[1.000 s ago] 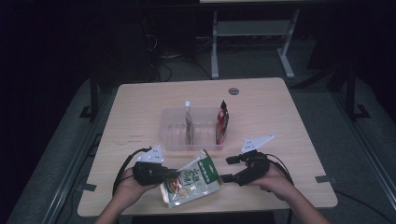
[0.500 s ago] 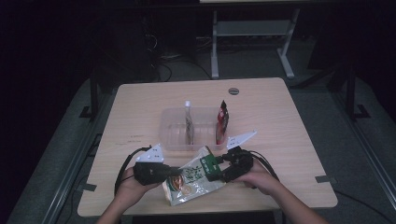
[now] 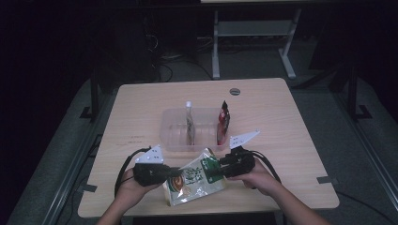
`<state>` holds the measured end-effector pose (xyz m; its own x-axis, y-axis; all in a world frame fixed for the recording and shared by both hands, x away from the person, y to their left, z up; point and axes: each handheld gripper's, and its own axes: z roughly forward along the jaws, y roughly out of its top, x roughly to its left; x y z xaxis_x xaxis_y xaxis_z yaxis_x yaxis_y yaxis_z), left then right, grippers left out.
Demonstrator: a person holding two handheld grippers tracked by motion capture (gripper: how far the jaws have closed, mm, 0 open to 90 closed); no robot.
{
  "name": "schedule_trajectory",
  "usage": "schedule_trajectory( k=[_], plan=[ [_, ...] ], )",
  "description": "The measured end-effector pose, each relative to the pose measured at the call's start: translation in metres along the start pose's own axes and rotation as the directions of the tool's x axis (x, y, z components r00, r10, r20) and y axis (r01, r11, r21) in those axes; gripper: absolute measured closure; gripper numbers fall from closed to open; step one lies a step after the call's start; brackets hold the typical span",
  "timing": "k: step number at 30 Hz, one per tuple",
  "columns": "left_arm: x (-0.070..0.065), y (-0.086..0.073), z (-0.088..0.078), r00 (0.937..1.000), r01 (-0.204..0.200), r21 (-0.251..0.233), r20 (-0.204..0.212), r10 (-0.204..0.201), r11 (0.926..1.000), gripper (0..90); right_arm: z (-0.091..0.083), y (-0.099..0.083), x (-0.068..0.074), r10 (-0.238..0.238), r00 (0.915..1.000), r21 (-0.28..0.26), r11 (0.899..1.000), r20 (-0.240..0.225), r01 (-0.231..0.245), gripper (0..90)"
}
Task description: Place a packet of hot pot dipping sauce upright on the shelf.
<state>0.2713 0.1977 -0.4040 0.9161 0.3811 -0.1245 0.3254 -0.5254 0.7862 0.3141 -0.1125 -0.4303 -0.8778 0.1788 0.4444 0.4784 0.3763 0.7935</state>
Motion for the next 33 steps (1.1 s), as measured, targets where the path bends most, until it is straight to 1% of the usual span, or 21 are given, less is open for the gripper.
schedule_trajectory(
  k=[3, 5, 6, 7, 8, 10, 11, 12, 13, 14, 15, 17, 18, 19, 21, 22, 23, 24, 25, 29, 33],
  plan=[
    [0.0, 0.0, 0.0, 1.0, -0.001, -0.003, 0.0, 0.001, 1.0, 89.5, -0.001, 0.0, 0.0, -0.003, 0.9999, -0.018, 1.0, -0.015, 0.003, 72.3],
    [0.001, 0.0, 0.0, 1.0, -0.002, -0.004, 0.0, 0.002, 1.0, 89.4, -0.001, 0.0, 0.001, -0.001, 0.9998, -0.019, 1.0, -0.017, 0.001, 76.5],
    [0.001, 0.0, 0.0, 1.0, -0.005, -0.006, 0.0, 0.005, 1.0, 89.4, -0.002, 0.0, 0.001, -0.002, 0.9999, -0.012, 1.0, -0.012, 0.002, 79.9],
    [0.001, 0.0, 0.0, 1.0, -0.007, -0.008, -0.001, 0.007, 0.9999, 89.4, -0.002, 0.0, 0.002, -0.011, 0.9999, -0.02, 1.0, -0.011, 0.011, 82.4],
    [0.001, 0.0, -0.001, 0.9999, -0.01, -0.009, -0.001, 0.01, 0.9999, 89.4, -0.003, 0.0, 0.002, -0.009, 0.9999, -0.02, 1.0, -0.01, 0.009, 84.2],
    [0.001, 0.0, 0.0, 0.9999, -0.011, -0.011, 0.0, 0.011, 0.9999, 89.3, -0.004, 0.001, 0.003, -0.024, 0.9997, -0.023, 0.999, -0.006, 0.024, 88.1],
    [0.001, 0.0, 0.0, 1.0, -0.008, -0.014, 0.003, 0.008, 0.9999, 89.3, -0.004, 0.001, 0.003, -0.026, 0.9996, -0.023, 0.999, -0.011, 0.026, 88.5],
    [0.001, 0.0, 0.0, 1.0, -0.007, -0.014, 0.003, 0.007, 0.9999, 89.2, -0.005, 0.001, 0.003, -0.039, 0.9991, -0.025, 0.999, -0.015, 0.038, 89.0],
    [0.001, 0.0, 0.001, 1.0, -0.007, -0.016, 0.004, 0.007, 0.9998, 89.1, -0.005, 0.0, 0.004, -0.036, 0.9991, -0.029, 0.999, -0.024, 0.035, 89.2],
    [0.002, 0.0, 0.0, 1.0, -0.006, -0.017, 0.005, 0.006, 0.9998, 89.1, -0.005, 0.001, 0.005, -0.043, 0.9988, -0.026, 0.999, -0.023, 0.042, 89.4],
    [0.002, -0.001, 0.0, 1.0, -0.006, -0.021, 0.004, 0.006, 0.9998, 89.0, -0.006, 0.001, 0.005, -0.051, 0.9982, -0.034, 0.998, -0.031, 0.05, 89.5],
    [0.003, 0.0, -0.001, 1.0, -0.008, -0.029, 0.004, 0.008, 0.9996, 88.6, -0.007, 0.002, 0.008, -0.049, 0.9979, -0.045, 0.998, -0.042, 0.047, 89.7],
    [0.003, 0.0, -0.001, 1.0, -0.008, -0.032, 0.003, 0.009, 0.9995, 88.0, -0.007, 0.003, 0.008, -0.058, 0.9974, -0.053, 0.997, -0.043, 0.056, 89.8],
    [0.004, 0.0, -0.001, 1.0, -0.01, -0.033, 0.001, 0.01, 0.9994, 87.2, -0.008, 0.003, 0.009, -0.058, 0.997, -0.06, 0.997, -0.051, 0.055, 89.8],
    [0.004, 0.0, -0.001, 1.0, -0.001, -0.043, 0.005, 0.001, 0.9991, 85.0, -0.008, 0.004, 0.011, -0.065, 0.9966, -0.064, 0.996, -0.051, 0.062, 89.9],
    [0.004, 0.0, -0.001, 0.9999, 0.008, -0.05, 0.009, -0.008, 0.9987, 84.0, -0.009, 0.004, 0.012, -0.063, 0.9961, -0.068, 0.996, -0.062, 0.059, 89.9],
    [0.004, 0.0, -0.002, 0.9999, 0.011, -0.054, 0.008, -0.011, 0.9985, 83.2, -0.009, 0.005, 0.013, -0.063, 0.996, -0.073, 0.996, -0.063, 0.059, 89.9],
    [0.005, 0.0, -0.002, 0.9998, 0.019, -0.067, 0.011, -0.018, 0.9976, 81.4, -0.01, 0.005, 0.014, -0.062, 0.9962, -0.076, 0.995, -0.061, 0.057, 89.9],
    [0.006, 0.0, -0.003, 0.9997, 0.024, -0.074, 0.006, -0.024, 0.9969, 78.9, -0.011, 0.006, 0.014, -0.057, 0.9958, -0.088, 0.995, -0.072, 0.051, 89.9],
    [0.006, 0.0, -0.005, 0.999, 0.04, -0.089, -0.015, -0.042, 0.9952, 67.7, -0.011, 0.007, 0.019, -0.06, 0.9946, -0.096, 0.994, -0.085, 0.052, 90.0],
    [0.007, -0.001, -0.013, 0.9976, 0.041, -0.103, -0.052, -0.047, 0.9938, 61.4, -0.014, 0.008, 0.021, -0.073, 0.9938, -0.116, 0.991, -0.084, 0.063, 90.0]
  ],
)
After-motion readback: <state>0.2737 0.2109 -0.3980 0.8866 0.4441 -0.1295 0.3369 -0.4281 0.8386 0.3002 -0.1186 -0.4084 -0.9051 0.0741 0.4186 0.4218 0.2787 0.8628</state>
